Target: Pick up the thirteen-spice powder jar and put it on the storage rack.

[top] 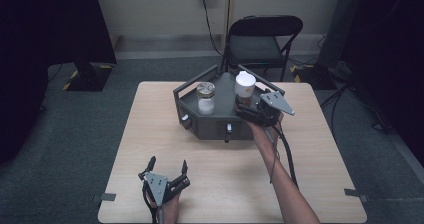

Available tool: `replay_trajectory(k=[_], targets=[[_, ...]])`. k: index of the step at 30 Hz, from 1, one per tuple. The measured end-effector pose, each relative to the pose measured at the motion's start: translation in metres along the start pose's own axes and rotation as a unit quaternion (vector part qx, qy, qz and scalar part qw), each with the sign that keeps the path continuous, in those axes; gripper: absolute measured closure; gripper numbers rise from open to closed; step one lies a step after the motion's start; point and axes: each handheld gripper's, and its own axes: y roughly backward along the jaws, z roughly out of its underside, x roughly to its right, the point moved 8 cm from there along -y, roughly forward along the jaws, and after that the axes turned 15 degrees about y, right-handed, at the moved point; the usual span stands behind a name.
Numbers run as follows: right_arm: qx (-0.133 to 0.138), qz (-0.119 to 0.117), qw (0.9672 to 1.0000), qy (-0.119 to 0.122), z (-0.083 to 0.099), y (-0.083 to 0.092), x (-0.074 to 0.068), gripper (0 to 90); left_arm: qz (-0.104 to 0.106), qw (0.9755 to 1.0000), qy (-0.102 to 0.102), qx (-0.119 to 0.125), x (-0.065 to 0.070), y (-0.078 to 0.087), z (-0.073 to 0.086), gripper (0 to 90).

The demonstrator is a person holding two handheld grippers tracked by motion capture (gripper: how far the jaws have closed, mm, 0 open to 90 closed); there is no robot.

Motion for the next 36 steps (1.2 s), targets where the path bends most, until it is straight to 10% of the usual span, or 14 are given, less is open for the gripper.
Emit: replay_trajectory(k=[10,36], targets=[[0.007,-0.008,0.9995,-0.03,0.01,0.022,-0.002,0.0,0.0,1.0,0.0,-0.001,0.0,0.0,0.0,0.3],[0.04,0.003,0.9991,-0.018,0.039,0.094,-0.013,0.0,0.0,1.0,-0.001,0.0,0.0,0.0,0.0,0.3]])
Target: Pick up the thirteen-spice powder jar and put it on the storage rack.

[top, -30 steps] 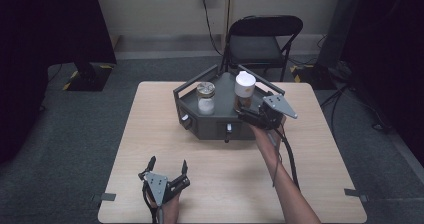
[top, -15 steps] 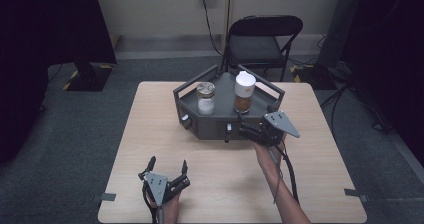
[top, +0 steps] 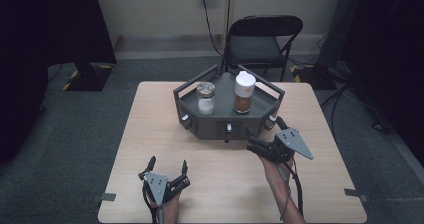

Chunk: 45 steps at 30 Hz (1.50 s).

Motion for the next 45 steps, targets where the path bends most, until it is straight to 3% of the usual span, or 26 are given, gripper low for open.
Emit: replay_trajectory(k=[8,17,24,29,33,36,45], targets=[[0.005,0.016,0.9997,0.019,0.011,0.017,-0.006,0.0,0.0,1.0,0.0,0.0,0.0,0.0,0.0,0.3],[0.001,0.017,0.9998,0.006,0.03,0.039,-0.015,0.0,0.0,1.0,0.0,0.0,0.0,0.0,0.0,0.3],[-0.007,0.039,0.9991,0.013,0.047,0.056,-0.017,0.0,0.0,1.0,0.0,0.0,0.0,0.0,0.0,0.3],[-0.01,0.057,0.9983,0.005,0.063,0.066,-0.015,0.0,0.0,1.0,0.0,0.0,0.0,0.0,0.0,0.3],[-0.015,0.063,0.9978,0.017,0.074,0.069,-0.015,0.0,0.0,1.0,0.0,0.0,0.0,0.0,0.0,0.3],[-0.015,0.062,0.9979,0.011,0.081,0.071,-0.014,0.0,0.0,1.0,0.0,0.0,0.0,0.0,0.0,0.3],[-0.02,0.068,0.9972,0.024,0.09,0.077,-0.018,0.0,0.0,1.0,0.0,0.0,0.0,0.0,0.0,0.2]])
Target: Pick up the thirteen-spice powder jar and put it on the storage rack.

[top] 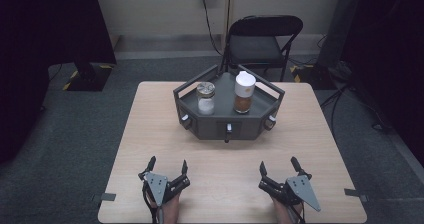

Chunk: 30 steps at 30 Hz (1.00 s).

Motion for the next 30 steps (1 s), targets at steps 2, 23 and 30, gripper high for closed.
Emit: replay_trajectory(k=[2,23,30], targets=[[-0.003,-0.001,1.0,-0.001,0.002,0.001,-0.001,0.0,0.0,1.0,0.0,0.0,0.0,0.0,0.0,0.3],[0.0,-0.001,1.0,0.004,0.022,0.005,-0.004,0.0,0.001,1.0,0.0,0.0,0.0,0.0,0.0,0.2],[0.015,0.009,0.9998,0.006,0.025,0.007,-0.006,0.2,0.001,1.0,0.0,0.0,0.0,0.0,0.0,0.2]])
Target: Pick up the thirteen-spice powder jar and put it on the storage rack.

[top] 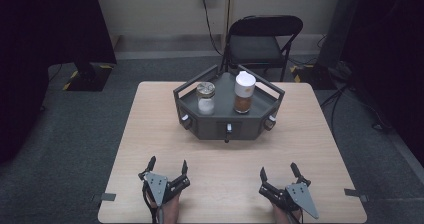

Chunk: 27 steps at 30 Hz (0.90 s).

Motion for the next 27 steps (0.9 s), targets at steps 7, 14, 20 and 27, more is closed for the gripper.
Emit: replay_trajectory(k=[7,14,20,27], targets=[[0.002,0.004,1.0,0.003,0.0004,0.0004,-0.0009,0.2,0.0,1.0,0.0,0.0,0.0,0.0,0.0,0.2],[0.002,0.004,1.0,0.003,0.0004,0.0005,-0.001,0.1,0.001,1.0,0.0,0.0,-0.0002,0.0,-0.0001,0.2],[0.002,0.004,1.0,0.003,0.0004,0.0005,-0.0009,0.0,0.001,1.0,0.0,0.0,-0.0002,0.0,-0.0001,0.2],[0.002,0.004,1.0,0.003,0.0005,0.0005,-0.0009,0.0,0.001,1.0,0.0,0.0,-0.0002,0.0,-0.0001,0.2]])
